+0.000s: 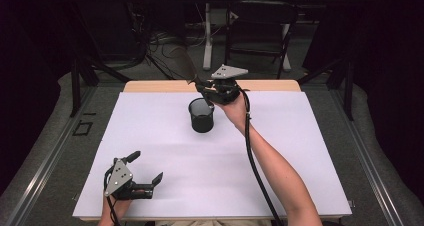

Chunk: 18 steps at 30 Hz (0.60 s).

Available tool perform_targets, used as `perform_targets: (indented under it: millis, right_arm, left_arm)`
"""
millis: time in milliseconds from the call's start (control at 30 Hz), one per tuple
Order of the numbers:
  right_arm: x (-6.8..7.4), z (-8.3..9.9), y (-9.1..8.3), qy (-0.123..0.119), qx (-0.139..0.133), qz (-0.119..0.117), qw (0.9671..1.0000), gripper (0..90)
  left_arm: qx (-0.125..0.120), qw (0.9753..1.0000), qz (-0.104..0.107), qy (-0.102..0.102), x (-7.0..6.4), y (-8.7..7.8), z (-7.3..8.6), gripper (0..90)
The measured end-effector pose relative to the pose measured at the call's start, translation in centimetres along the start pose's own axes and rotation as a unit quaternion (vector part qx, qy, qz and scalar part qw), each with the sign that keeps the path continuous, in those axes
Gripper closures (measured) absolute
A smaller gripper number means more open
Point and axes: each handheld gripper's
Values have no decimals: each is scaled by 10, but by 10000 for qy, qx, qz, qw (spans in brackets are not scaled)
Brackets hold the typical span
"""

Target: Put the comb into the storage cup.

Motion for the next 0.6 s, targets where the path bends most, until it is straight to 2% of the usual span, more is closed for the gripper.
perform_targets:
  millis: [600]
  right_arm:
    - [3,1,9,24,21,-48,10000,727]
  left_arm:
    - [-29,10000,4,-36,0,0,0,0]
Point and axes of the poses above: each handheld gripper's, and its own axes: y roughly forward along the jaws, z roughly out of its underside, x roughly to its left, and after that the axes turned 8 degrees about z, right-handed
